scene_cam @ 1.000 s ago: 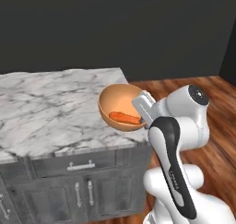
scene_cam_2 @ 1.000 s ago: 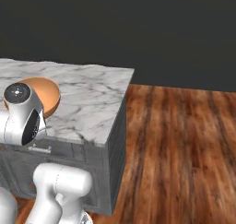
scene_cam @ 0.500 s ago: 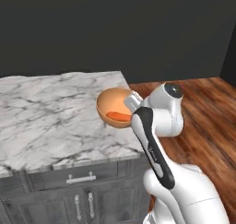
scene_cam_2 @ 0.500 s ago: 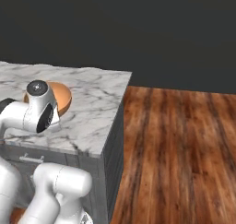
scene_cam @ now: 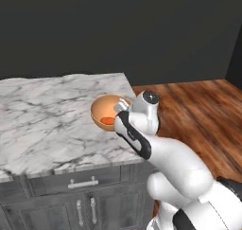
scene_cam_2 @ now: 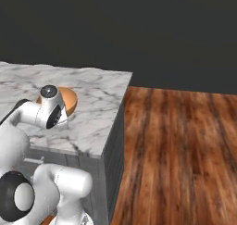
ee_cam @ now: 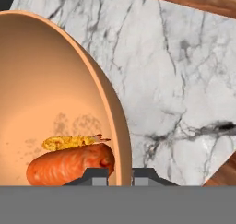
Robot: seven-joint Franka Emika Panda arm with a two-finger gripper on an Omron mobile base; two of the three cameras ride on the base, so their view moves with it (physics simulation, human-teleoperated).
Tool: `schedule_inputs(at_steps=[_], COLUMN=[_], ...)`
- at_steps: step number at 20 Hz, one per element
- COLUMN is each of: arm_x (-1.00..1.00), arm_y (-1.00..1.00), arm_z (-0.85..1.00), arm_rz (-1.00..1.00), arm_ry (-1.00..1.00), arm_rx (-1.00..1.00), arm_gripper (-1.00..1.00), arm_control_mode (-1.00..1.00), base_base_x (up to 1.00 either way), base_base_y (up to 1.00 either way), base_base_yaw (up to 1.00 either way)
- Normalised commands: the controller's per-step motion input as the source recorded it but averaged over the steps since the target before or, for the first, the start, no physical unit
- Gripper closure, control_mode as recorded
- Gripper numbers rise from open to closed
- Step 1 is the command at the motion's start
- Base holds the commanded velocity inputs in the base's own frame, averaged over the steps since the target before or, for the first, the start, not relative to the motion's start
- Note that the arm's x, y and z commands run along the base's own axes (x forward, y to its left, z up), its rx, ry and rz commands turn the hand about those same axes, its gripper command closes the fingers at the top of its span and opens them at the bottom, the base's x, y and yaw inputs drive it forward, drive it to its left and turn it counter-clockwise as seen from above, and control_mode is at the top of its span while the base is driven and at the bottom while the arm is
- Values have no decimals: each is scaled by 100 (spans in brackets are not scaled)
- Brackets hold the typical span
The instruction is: The microwave is finished heating the shrimp and carrot. Take the bowl containing the food and place it on the dining counter.
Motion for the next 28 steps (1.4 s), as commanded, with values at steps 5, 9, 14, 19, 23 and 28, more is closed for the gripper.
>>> schedule_inputs(at_steps=[5, 9, 14, 19, 23, 28], arm_x=[100, 97, 68, 55, 15, -24], arm_y=[17, 19, 28, 11, 0, -6], arm_z=[-20, -8, -57, -49, -11, 46], arm_rz=[0, 0, 0, 0, 0, -2], arm_ry=[20, 12, -2, -7, -3, 0], arm_rx=[0, 0, -15, -13, -3, 2], arm_gripper=[100, 100, 100, 100, -100, -100], arm_control_mode=[-100, -100, -100, -100, -100, -100], base_base_x=[0, 0, 0, 0, 0, 0], base_base_y=[0, 0, 0, 0, 0, 0], base_base_yaw=[0, 0, 0, 0, 0, 0])
